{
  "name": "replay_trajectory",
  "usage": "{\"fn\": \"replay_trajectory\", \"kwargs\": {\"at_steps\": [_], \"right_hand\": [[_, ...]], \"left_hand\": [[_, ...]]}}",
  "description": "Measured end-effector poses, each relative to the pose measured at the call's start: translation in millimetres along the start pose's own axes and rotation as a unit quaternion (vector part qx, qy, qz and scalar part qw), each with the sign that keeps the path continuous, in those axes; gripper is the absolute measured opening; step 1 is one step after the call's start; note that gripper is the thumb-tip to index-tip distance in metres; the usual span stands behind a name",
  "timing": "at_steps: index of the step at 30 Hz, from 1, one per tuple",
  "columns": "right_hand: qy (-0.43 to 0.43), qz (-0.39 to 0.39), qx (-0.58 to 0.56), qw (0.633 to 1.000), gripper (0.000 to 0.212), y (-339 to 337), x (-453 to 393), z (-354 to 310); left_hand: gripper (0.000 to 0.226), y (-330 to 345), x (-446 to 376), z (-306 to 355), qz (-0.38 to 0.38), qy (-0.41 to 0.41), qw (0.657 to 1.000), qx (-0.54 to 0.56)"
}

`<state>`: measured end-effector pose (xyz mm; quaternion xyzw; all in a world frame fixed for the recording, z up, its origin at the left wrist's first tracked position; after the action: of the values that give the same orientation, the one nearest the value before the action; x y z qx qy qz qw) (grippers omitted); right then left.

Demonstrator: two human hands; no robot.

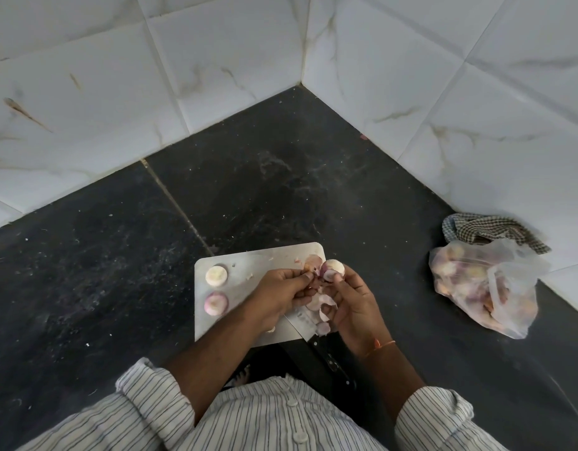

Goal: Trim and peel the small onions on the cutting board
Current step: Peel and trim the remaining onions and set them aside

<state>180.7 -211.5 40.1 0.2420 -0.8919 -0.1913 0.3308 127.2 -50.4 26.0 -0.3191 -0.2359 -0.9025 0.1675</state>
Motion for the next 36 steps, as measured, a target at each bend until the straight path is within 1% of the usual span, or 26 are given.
{"fn": "replay_trajectory", "kwargs": {"at_steps": [3, 4, 6, 7, 9, 11, 13, 14, 16, 18, 20, 22, 26, 30, 33, 36], "right_hand": [[-0.051, 0.035, 0.048, 0.997, 0.047, -4, -4, 2], [-0.071, 0.047, 0.07, 0.994, 0.047, -4, -4, 0], [-0.109, 0.084, 0.109, 0.984, 0.032, -5, -5, -6], [-0.126, 0.107, 0.135, 0.977, 0.025, -6, -6, -11], [-0.151, 0.127, 0.196, 0.961, 0.021, -10, -9, -20], [-0.158, 0.131, 0.231, 0.951, 0.02, -12, -10, -25], [-0.155, 0.13, 0.24, 0.95, 0.02, -14, -10, -26], [-0.154, 0.128, 0.24, 0.95, 0.021, -13, -9, -26], [-0.155, 0.127, 0.234, 0.952, 0.022, -12, -6, -24], [-0.151, 0.126, 0.23, 0.953, 0.025, -11, -4, -21], [-0.15, 0.125, 0.233, 0.953, 0.027, -10, -2, -18], [-0.149, 0.121, 0.23, 0.954, 0.029, -9, 0, -17], [-0.147, 0.11, 0.225, 0.957, 0.032, -5, 5, -15], [-0.166, 0.085, 0.268, 0.945, 0.03, 4, 10, -16], [-0.179, 0.062, 0.292, 0.937, 0.027, 9, 12, -12], [-0.19, 0.046, 0.334, 0.922, 0.027, 11, 12, -9]], "left_hand": [[0.018, -3, -5, -5, 0.017, -0.003, 0.999, -0.052], [0.017, -7, -7, -6, 0.025, 0.002, 0.996, -0.081], [0.01, -16, -12, -7, 0.05, 0.025, 0.984, -0.171], [0.008, -21, -14, -8, 0.064, 0.041, 0.972, -0.223], [0.008, -27, -15, -7, 0.091, 0.075, 0.938, -0.325], [0.017, -27, -13, -2, 0.101, 0.106, 0.912, -0.384], [0.033, -27, -13, 1, 0.084, 0.129, 0.901, -0.406], [0.036, -27, -12, 3, 0.07, 0.139, 0.894, -0.421], [0.029, -28, -15, 5, 0.039, 0.16, 0.872, -0.46], [0.023, -32, -17, 6, 0.013, 0.162, 0.852, -0.497], [0.025, -36, -18, 5, -0.001, 0.154, 0.832, -0.533], [0.03, -40, -16, 4, 0.003, 0.157, 0.818, -0.553], [0.036, -43, -3, 0, 0.029, 0.21, 0.831, -0.514], [0.044, -35, 14, -1, 0.025, 0.276, 0.847, -0.454], [0.048, -26, 26, 3, 0.016, 0.281, 0.873, -0.399], [0.043, -19, 36, 9, 0.024, 0.263, 0.902, -0.341]]}}
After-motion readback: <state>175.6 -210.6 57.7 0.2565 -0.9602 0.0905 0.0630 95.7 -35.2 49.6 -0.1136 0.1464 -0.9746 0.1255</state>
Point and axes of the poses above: each hand's wrist, its own x-axis away from the middle knuckle, its own y-axis out of the palm, z = x × y, the point moved 1 cm from there along -x, towards the middle knuckle, and after that the axes turned 3 degrees about -z, right-handed, at the moved point
